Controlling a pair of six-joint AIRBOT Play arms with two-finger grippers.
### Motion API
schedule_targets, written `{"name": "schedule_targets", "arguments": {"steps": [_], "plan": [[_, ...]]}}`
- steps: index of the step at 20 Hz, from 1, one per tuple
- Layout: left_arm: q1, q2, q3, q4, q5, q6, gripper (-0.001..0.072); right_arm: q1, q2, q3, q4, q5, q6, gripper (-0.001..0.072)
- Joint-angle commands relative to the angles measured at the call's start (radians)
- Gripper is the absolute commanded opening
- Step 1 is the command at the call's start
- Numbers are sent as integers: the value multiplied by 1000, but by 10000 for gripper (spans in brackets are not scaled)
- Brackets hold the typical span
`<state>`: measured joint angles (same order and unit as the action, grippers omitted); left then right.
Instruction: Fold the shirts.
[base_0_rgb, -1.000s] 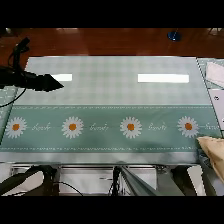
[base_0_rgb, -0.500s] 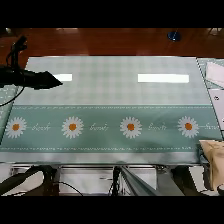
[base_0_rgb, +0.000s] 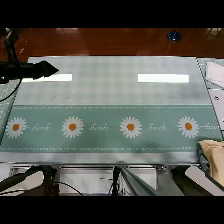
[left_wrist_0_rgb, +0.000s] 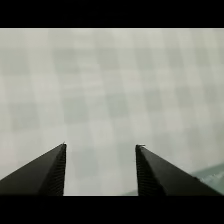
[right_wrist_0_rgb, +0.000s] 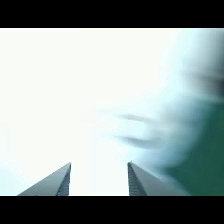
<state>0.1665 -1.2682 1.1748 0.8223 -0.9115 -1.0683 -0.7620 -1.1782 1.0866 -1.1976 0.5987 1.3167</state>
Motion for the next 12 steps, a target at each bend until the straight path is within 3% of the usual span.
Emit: {"name": "schedule_targets", "arguments": {"steps": [1, 3, 4, 5, 6, 7, 8, 9, 12], "plan": [[-60, -65, 48, 96, 74, 8, 348, 531, -386, 413, 189, 484, -142, 414], [-166, -101, 92, 362, -73, -77, 339, 745, -477, 489, -216, 666, 0, 416], [-221, -114, 105, 509, -122, -158, 466, 820, -485, 483, -414, 706, 39, 416], [-262, -119, 106, 626, -134, -259, 655, 856, -482, 471, -509, 709, 112, 416], [-293, -124, 108, 711, -137, -337, 720, 861, -477, 471, -508, 732, 119, 422], [-314, -124, 107, 750, -136, -363, 720, 853, -468, 471, -489, 756, 119, 452], [-321, -124, 108, 746, -127, -364, 720, 835, -456, 471, -442, 784, 105, 547], [-325, -124, 107, 745, -119, -380, 720, 812, -445, 471, -379, 810, 84, 589], [-323, -141, 108, 744, -116, -457, 720, 747, -428, 469, -183, 849, 31, 601]]}}
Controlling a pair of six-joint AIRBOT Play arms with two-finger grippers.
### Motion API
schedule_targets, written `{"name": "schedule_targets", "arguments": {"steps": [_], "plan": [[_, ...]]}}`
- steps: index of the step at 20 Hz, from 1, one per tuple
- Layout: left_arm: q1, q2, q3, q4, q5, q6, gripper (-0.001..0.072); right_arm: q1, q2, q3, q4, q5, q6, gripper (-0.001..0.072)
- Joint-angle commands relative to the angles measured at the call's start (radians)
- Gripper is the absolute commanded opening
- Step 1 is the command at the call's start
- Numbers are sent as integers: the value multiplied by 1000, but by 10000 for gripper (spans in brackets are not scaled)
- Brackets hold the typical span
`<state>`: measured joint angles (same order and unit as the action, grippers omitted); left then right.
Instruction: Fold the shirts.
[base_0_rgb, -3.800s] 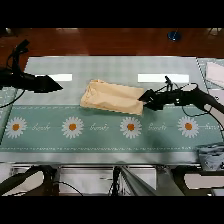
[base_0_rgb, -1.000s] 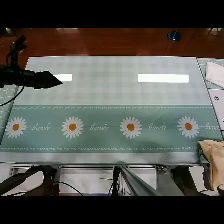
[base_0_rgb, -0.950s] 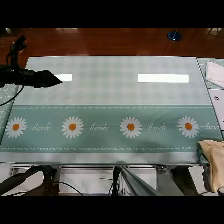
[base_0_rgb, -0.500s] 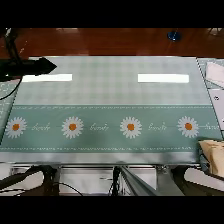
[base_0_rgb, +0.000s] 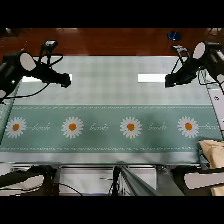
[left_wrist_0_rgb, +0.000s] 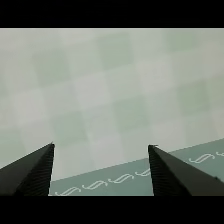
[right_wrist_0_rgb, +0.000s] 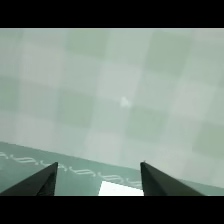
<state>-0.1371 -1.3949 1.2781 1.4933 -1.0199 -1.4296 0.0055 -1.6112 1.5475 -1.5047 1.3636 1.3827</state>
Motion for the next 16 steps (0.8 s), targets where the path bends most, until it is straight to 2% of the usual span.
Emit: {"name": "schedule_targets", "arguments": {"steps": [1, 7, 12, 16], "plan": [[-19, -22, 4, 73, -16, -104, 720, -31, 5, 8, 149, 84, -35, 601], [-19, -34, 4, 74, -2, -102, 720, -35, 5, 8, 153, 53, -52, 599], [-19, -34, 4, 74, -2, -102, 720, -35, 5, 8, 192, 132, -52, 599], [-19, -34, 4, 74, -2, -102, 720, -35, 5, 8, 213, 130, -32, 597]]}}
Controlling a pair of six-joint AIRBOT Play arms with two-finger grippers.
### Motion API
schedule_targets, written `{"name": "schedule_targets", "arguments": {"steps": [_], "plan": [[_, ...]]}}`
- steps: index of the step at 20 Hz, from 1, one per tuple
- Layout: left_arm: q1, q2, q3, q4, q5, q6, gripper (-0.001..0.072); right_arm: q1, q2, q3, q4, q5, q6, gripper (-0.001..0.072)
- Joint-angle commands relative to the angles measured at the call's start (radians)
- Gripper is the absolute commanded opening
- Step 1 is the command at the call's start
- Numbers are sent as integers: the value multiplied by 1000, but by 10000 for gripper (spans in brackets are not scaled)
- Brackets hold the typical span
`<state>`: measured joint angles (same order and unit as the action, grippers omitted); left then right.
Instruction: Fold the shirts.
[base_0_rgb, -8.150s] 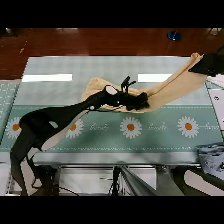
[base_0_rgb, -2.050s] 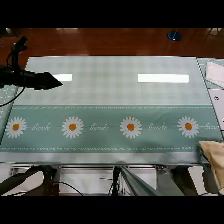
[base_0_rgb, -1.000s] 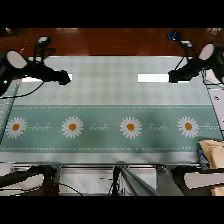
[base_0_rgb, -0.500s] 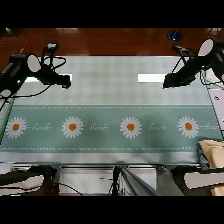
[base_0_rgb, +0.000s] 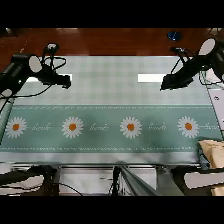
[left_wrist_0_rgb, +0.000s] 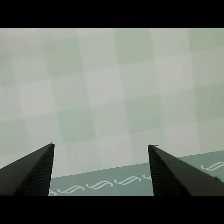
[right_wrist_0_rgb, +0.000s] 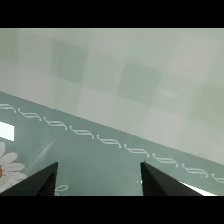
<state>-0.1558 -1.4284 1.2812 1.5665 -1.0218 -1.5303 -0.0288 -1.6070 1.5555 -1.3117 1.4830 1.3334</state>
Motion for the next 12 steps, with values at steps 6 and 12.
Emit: {"name": "schedule_targets", "arguments": {"steps": [6, 12], "plan": [[0, -1, 1, 1, 0, -1, 720, -1, 4, 0, 29, -121, -35, 455], [0, -1, 1, 1, 0, -1, 720, -1, 21, 0, 69, -238, -101, 455]]}}
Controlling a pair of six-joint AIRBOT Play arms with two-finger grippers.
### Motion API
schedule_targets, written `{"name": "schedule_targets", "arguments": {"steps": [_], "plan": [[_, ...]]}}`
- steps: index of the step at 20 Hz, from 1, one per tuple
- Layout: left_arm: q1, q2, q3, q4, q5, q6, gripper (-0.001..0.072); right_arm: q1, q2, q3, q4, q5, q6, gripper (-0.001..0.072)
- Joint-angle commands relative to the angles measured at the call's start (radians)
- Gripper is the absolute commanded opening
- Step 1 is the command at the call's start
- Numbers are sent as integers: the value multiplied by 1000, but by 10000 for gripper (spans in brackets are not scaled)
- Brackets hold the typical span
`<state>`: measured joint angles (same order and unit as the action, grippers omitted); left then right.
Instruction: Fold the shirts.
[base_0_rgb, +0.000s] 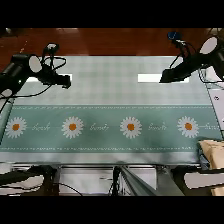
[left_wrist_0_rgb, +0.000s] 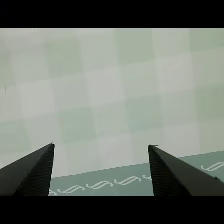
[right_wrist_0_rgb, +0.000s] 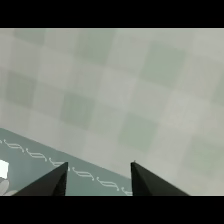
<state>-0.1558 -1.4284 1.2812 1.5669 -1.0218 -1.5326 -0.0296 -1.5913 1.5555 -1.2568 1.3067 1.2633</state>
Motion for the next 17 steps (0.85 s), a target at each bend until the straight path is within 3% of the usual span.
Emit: {"name": "schedule_targets", "arguments": {"steps": [1, 17], "plan": [[0, -1, 1, 0, 0, 1, 720, -1, 5, 0, 0, -63, -31, 455], [0, -1, 1, 0, 0, 1, 720, -1, 5, 0, -9, -10, -30, 456]]}}
